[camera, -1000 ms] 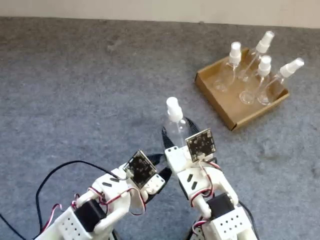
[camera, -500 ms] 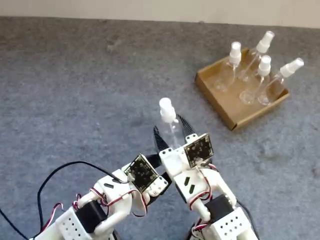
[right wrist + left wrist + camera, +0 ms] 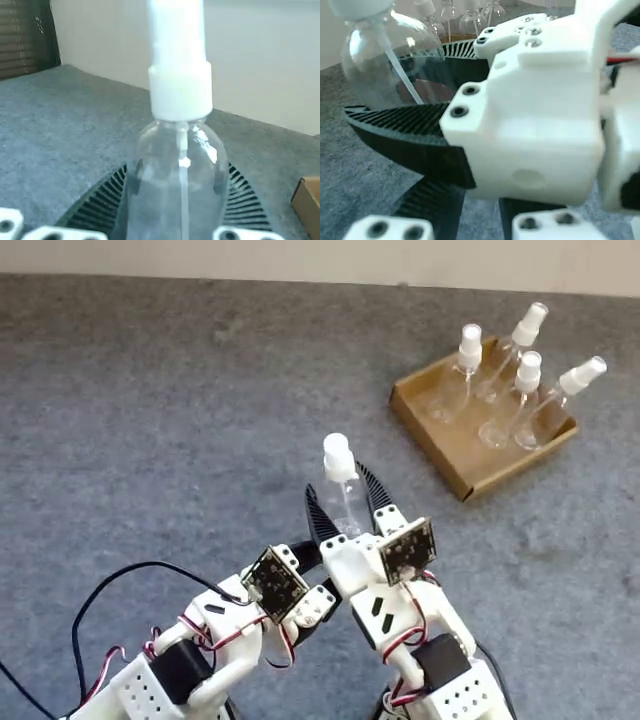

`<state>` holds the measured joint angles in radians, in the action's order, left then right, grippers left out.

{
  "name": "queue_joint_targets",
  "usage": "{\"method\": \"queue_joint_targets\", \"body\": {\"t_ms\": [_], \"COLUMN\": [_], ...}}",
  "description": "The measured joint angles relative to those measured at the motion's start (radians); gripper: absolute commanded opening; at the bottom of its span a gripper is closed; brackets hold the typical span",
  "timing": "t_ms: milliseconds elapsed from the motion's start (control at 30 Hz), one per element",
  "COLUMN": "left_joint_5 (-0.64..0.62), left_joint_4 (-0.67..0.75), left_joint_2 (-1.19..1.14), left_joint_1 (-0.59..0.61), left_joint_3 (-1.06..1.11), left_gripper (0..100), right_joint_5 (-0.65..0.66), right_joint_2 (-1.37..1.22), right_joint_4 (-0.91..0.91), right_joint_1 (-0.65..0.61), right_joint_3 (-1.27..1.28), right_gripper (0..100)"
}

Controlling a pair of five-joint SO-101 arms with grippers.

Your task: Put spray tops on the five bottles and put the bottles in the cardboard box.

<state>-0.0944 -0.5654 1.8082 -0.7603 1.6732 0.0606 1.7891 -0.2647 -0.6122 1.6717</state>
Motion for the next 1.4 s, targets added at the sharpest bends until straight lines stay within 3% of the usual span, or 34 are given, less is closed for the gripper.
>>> {"method": "queue_joint_targets", "body": {"t_ms": [233, 667, 1033, 1400], "left_joint_5": [-0.002, -0.002, 0.0, 0.002], "left_joint_4": [0.009, 0.006, 0.006, -0.037], "left_joint_2": [-0.003, -0.006, -0.006, 0.002], "left_joint_1": [0.014, 0.153, 0.167, 0.184], "left_joint_3": [0.0, 0.002, 0.002, 0.002], "left_gripper": [0, 0, 0, 0], "right_joint_5": [-0.002, -0.002, -0.002, 0.0], "right_joint_2": [0.043, 0.043, 0.043, 0.035], "right_joint_4": [-0.144, -0.152, -0.152, -0.186], "right_joint_1": [-0.014, -0.029, -0.028, 0.278], "right_joint_3": [-0.002, -0.002, -0.002, 0.008], "right_gripper": [17.0, 17.0, 17.0, 17.0]}}
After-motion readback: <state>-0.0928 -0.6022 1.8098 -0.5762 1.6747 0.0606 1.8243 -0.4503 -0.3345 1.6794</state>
